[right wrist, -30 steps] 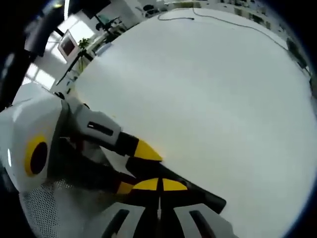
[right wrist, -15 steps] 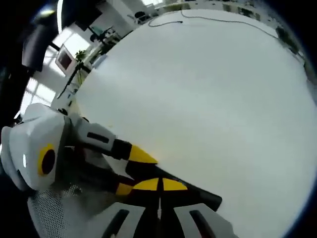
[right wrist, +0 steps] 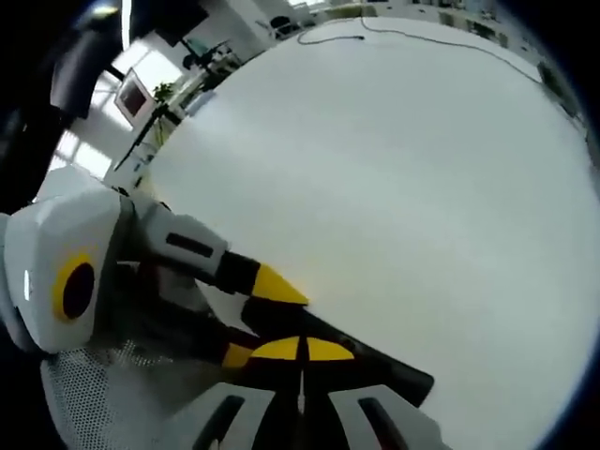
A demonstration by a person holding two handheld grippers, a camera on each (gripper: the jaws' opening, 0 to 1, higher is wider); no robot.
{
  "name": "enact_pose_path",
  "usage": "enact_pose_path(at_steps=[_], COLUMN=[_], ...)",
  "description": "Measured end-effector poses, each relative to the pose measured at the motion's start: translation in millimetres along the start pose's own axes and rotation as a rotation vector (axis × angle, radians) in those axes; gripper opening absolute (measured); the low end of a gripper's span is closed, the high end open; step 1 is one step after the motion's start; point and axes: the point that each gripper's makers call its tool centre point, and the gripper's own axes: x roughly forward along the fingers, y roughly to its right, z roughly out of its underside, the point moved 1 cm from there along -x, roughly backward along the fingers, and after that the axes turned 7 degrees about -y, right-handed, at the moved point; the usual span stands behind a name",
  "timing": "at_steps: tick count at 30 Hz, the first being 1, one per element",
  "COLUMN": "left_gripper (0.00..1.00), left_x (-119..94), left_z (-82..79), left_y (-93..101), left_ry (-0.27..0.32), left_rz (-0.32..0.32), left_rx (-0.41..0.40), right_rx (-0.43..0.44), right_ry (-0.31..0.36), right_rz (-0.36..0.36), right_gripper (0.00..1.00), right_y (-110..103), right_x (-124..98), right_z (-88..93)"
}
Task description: Press the specified remote control buttons in sequence, fully releasing each button before pressing the next.
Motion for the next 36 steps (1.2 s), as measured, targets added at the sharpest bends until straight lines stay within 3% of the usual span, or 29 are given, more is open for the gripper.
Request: enact_pose_path(at_steps=[5, 7, 9, 11, 12, 14, 16, 18, 19, 20, 25, 28, 32, 36], left_gripper=[0.25, 0.25, 0.25, 0.25, 0.25, 0.25, 0.25, 0.25, 0.25, 0.25, 0.25, 0.25, 0.25, 0.25], left_x=[0, 0, 1, 1, 1, 0, 0, 0, 0, 0, 0, -1, 0, 0], left_z=[-0.5, -1.0, -1.6, -1.2, -1.3, -1.3, -1.3, -1.2, -1.1, -1.1, -0.9, -1.3, -1.2, -1.4], left_y=[0.4, 0.7, 1.2, 0.7, 0.6, 0.9, 0.8, 0.8, 0.9, 0.9, 1.0, 1.1, 0.6, 0.3], left_ry=[-0.011, -0.015, -0.020, -0.018, -0.015, -0.014, -0.016, -0.014, -0.013, -0.014, -0.007, -0.004, -0.021, -0.032], left_rz=[-0.005, -0.009, -0.018, -0.020, -0.023, -0.027, -0.028, -0.028, -0.028, -0.028, -0.026, -0.024, -0.017, -0.009], left_rx=[-0.003, -0.007, -0.012, -0.016, -0.023, -0.029, -0.034, -0.036, -0.034, -0.035, -0.033, -0.030, -0.020, -0.004], right_rx=[0.010, 0.017, 0.041, 0.035, 0.024, -0.002, -0.032, -0.026, -0.045, -0.061, -0.127, -0.127, -0.108, -0.096], right_ry=[0.008, 0.065, 0.134, 0.203, 0.273, 0.335, 0.479, 0.543, 0.634, 0.693, 0.834, 0.911, 0.964, 1.038], right_rz=[0.002, -0.010, -0.103, -0.109, -0.080, -0.069, -0.053, -0.038, -0.004, 0.044, 0.180, 0.210, 0.236, 0.389], right_gripper=[0.00, 0.00, 0.00, 0.00, 0.00, 0.00, 0.00, 0.00, 0.00, 0.00, 0.00, 0.17, 0.36, 0.55], right_y=[-1, -3, -19, -21, -20, -21, -20, -18, -16, -12, -17, -26, -34, -29], right_x=[-2, -5, -19, -31, -46, -61, -88, -104, -127, -142, -189, -212, -234, -254], right_z=[1.0, -0.3, -11.3, -21.0, -28.0, -33.7, -42.9, -46.1, -47.3, -45.2, -26.7, -14.1, 6.2, 25.2])
